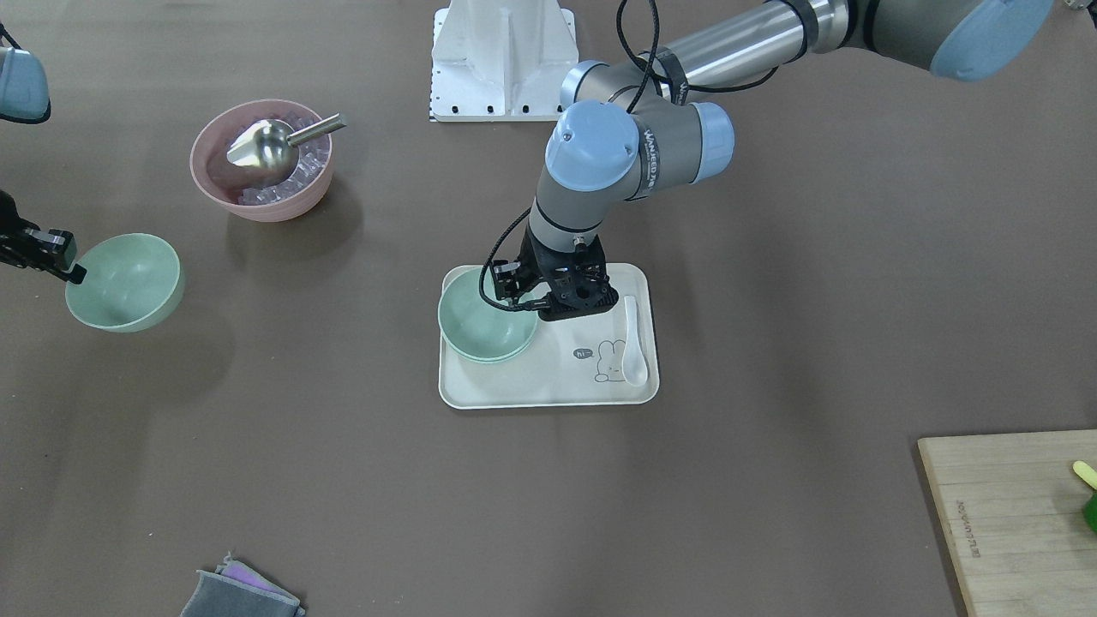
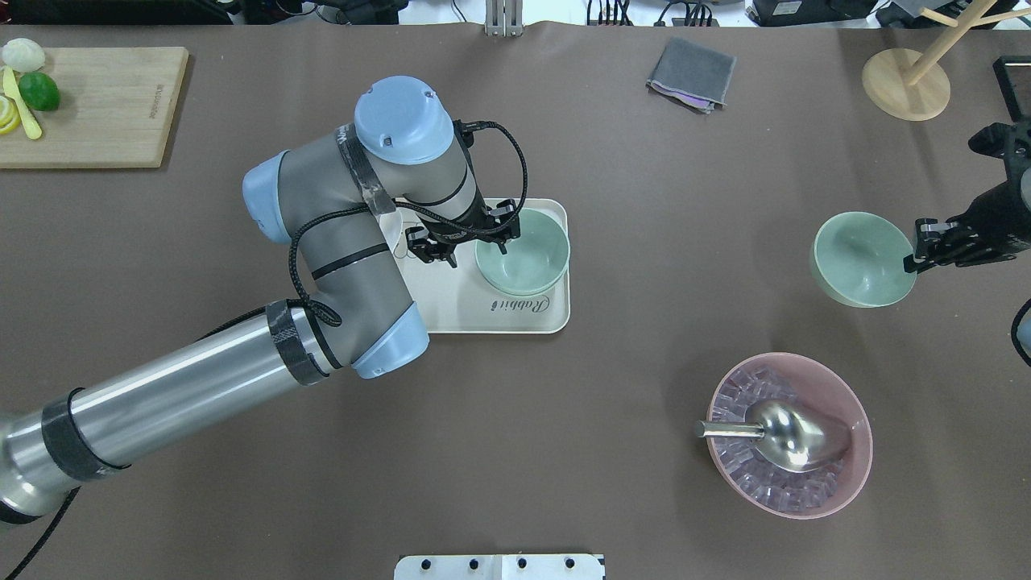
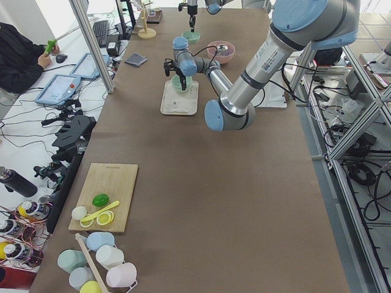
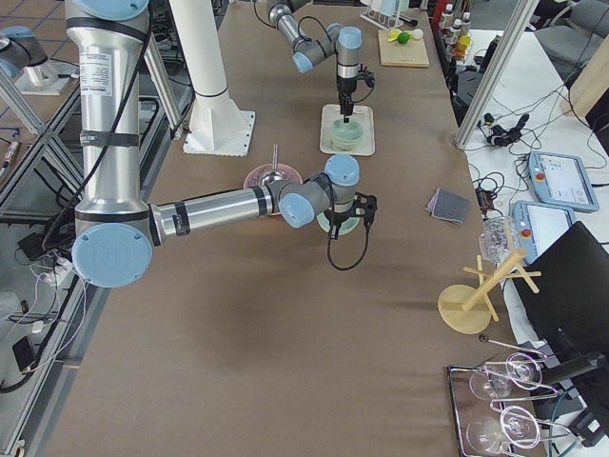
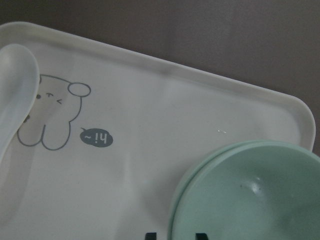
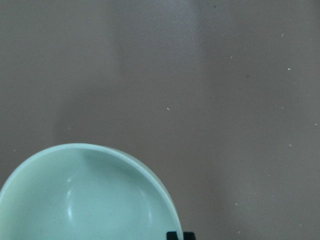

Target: Stack green bowls together

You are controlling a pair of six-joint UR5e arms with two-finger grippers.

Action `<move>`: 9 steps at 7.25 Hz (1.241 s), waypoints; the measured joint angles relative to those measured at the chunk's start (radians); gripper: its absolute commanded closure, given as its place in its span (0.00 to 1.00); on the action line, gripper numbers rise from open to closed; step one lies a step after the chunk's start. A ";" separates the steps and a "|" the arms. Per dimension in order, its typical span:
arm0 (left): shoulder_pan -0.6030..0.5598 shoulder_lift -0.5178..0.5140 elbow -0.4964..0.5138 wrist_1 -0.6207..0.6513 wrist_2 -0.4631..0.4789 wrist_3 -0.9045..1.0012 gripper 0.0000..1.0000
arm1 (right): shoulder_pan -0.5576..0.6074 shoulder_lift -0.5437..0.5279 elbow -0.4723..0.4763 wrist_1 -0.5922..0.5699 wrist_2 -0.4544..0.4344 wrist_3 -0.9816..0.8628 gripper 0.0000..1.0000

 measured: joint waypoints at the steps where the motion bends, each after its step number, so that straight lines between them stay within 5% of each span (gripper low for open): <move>1: -0.021 0.000 -0.013 0.004 -0.014 0.002 0.03 | 0.000 0.007 0.002 -0.002 0.008 0.000 1.00; 4: -0.137 0.082 -0.115 0.052 -0.093 0.072 0.02 | 0.003 0.137 0.049 -0.199 0.026 0.001 1.00; 7: -0.247 0.227 -0.263 0.217 -0.043 0.422 0.02 | -0.012 0.382 0.120 -0.529 0.026 0.013 1.00; 9: -0.300 0.268 -0.290 0.238 -0.035 0.496 0.02 | -0.079 0.474 0.116 -0.579 0.001 0.072 1.00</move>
